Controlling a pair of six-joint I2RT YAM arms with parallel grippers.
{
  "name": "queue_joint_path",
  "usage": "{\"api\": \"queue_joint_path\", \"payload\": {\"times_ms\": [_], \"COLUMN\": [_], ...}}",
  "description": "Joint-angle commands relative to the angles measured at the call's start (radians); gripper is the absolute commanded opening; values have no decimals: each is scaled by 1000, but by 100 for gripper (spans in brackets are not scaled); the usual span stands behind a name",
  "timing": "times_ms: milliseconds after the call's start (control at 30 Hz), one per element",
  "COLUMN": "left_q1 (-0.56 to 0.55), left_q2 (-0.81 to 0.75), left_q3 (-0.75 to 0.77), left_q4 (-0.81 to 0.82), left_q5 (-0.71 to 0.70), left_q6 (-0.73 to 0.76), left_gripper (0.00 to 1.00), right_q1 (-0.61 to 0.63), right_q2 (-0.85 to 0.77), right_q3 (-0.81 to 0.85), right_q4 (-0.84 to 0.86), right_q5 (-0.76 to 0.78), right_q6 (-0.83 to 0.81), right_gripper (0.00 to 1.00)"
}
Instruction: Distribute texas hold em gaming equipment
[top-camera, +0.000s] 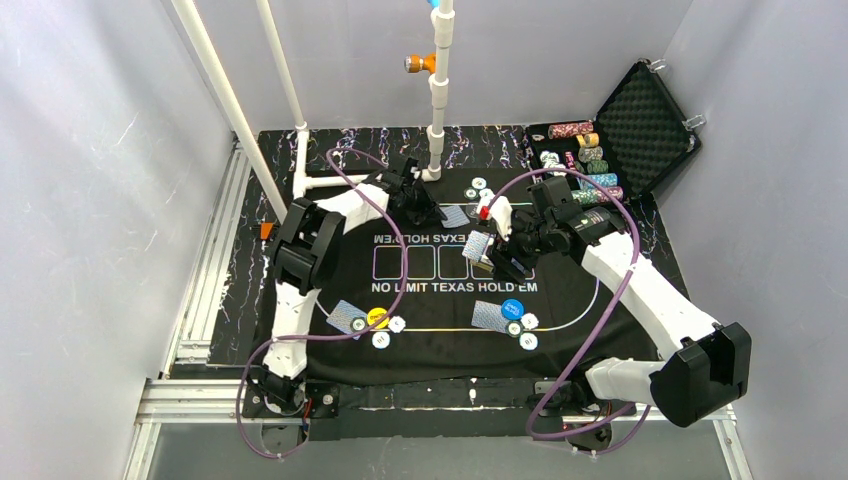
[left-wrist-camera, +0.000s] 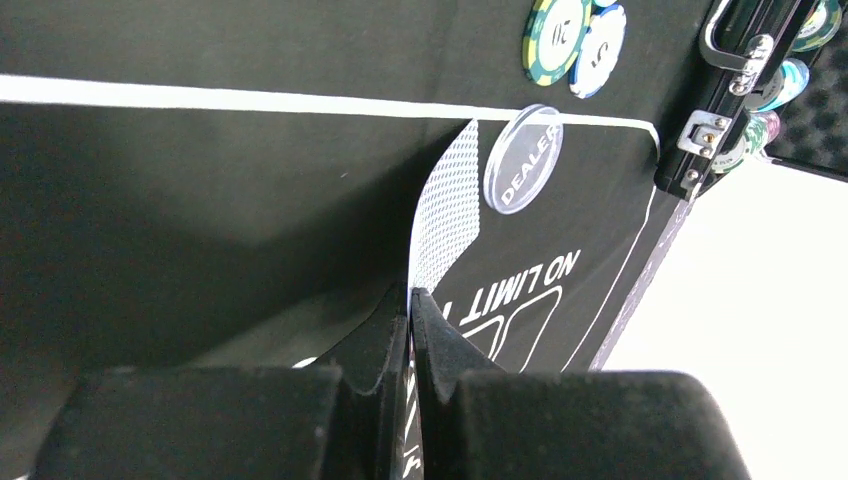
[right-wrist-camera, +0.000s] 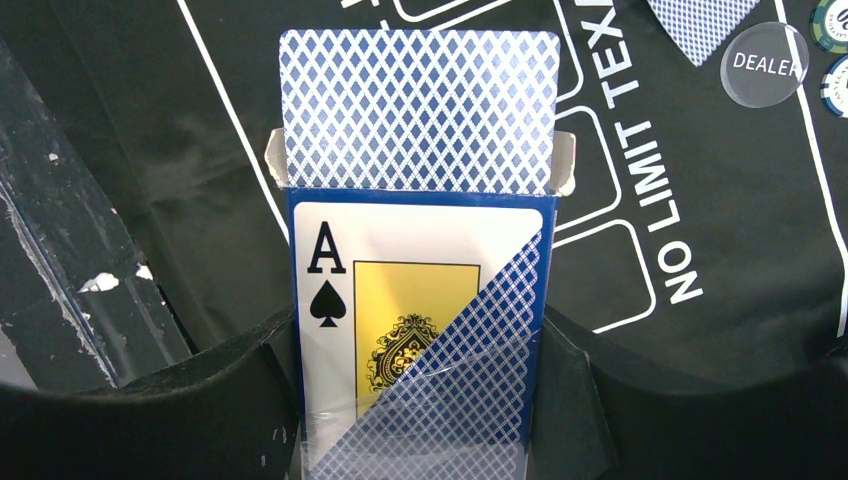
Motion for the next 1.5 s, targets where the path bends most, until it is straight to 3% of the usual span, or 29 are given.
{"api": "queue_joint_path", "payload": {"times_ms": [0, 367, 400, 433, 667, 867, 1000, 1200, 1333, 1467], "left_q1": [-34, -61, -61, -60, -16, 13, 23, 60, 33, -40], "left_q2": [47, 194, 200, 193, -21, -207, -362, -604, -655, -656], "left_q3": [101, 293, 306, 300, 104, -55, -155, -355, -419, -431], "left_q4": [-2, -21, -10, -5, -11, -92, -140, -83, -9, 57], "left_q5": [-25, -31, -23, -23, -23, 26, 202, 608, 683, 671], "left_q6": [-52, -70, -71, -64, 1, 138, 364, 515, 461, 426], "left_gripper": [0, 0, 8, 29, 71, 83, 94, 98, 97, 92], "right_q1": [-7, -15, -15, -15, -15, -13, -13, 15, 75, 95], "right_q2": [-25, -39, -39, -39, -53, -51, -40, -26, -2, 19], "right_q3": [60, 41, 42, 42, 24, 13, 10, 4, 10, 30], "right_q4": [23, 17, 16, 17, 23, 18, -16, -48, -51, -44], "right_q5": [-38, -38, -40, -41, -48, -57, -83, -100, -95, -86], "right_q6": [-1, -10, -10, -11, -11, -17, -62, -116, -122, -117], "right_gripper": [1, 1, 1, 1, 1, 1, 1, 1, 1, 1]}}
